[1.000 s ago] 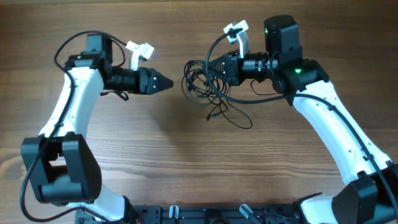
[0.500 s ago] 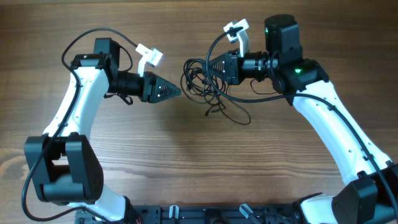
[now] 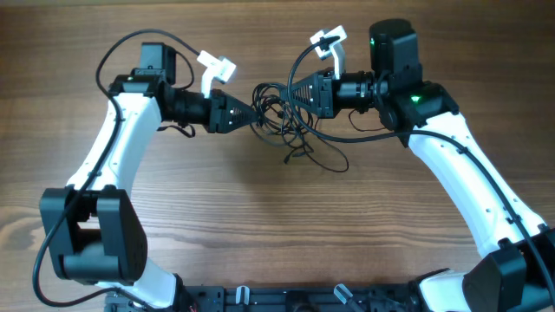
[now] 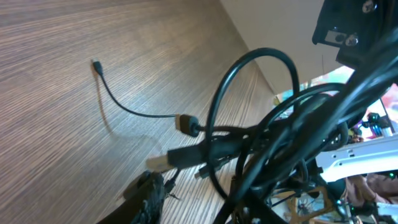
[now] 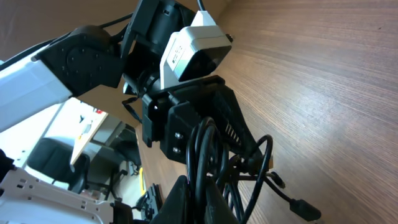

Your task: Untangle cables

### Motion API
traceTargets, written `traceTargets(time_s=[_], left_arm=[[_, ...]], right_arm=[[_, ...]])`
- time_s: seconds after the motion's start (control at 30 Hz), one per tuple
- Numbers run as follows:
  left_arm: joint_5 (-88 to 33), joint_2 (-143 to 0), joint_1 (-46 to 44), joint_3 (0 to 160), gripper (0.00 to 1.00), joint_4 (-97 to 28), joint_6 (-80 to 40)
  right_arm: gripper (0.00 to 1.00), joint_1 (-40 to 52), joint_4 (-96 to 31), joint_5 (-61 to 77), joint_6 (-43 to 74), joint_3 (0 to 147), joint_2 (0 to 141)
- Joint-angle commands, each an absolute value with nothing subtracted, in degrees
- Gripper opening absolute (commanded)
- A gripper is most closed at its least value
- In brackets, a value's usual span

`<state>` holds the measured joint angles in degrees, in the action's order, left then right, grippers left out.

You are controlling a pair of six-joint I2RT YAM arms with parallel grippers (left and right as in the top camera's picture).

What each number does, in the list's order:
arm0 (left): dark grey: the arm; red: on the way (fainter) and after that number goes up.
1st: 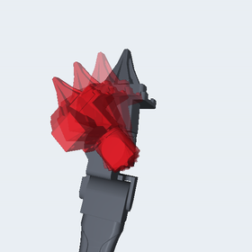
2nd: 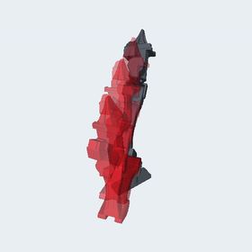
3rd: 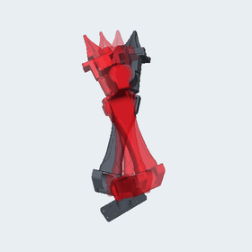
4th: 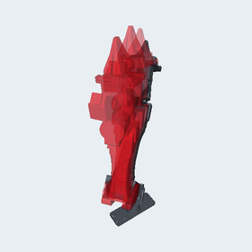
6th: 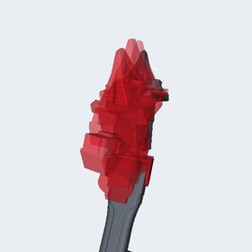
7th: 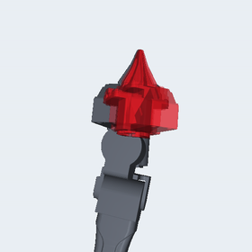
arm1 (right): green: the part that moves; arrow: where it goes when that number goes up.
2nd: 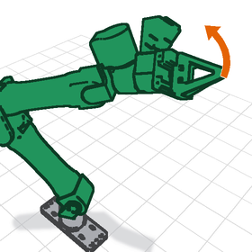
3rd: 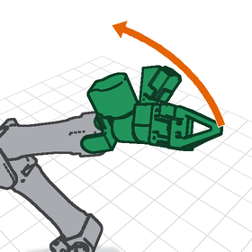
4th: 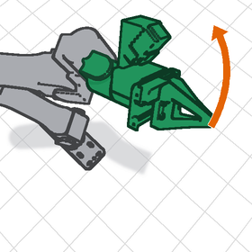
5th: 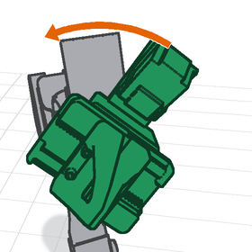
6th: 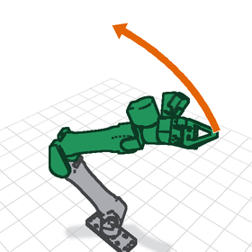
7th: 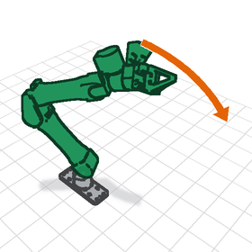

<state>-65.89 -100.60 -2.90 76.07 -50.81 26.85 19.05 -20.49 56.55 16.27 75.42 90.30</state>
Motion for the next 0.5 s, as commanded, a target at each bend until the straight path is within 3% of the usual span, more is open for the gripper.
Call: traceTargets(time_s=[0.0, 0.13, 0.2, 0.3, 0.47], left_arm=[[-66.0, -100.1, -3.3, 76.1, 0.27, -49.9, 26.3], [-58.3, -100.2, -3.3, 76.1, 0.1, -47.3, 18.1], [-42.0, -100.2, -3.3, 76.1, 0.06, -44.1, 3.5], [-23.3, -100.2, -2.8, 76.1, 0.06, -43.6, -10.1], [-16.6, -100.2, 0.7, 76.1, 0.07, -44.6, -18.2]], right_arm=[[0.04, 19.3, -20.2, 58.3, 16.7, 76.1, 89.8], [0.04, 19.3, -20.2, 58.3, 16.7, 76.1, 89.8], [0.04, 19.3, -20.2, 58.3, 16.7, 76.1, 89.8], [0.04, 19.3, -20.2, 58.3, 16.6, 76.1, 89.8], [0.04, 19.3, -22.8, 53.1, 16.5, 76.1, 89.8]])
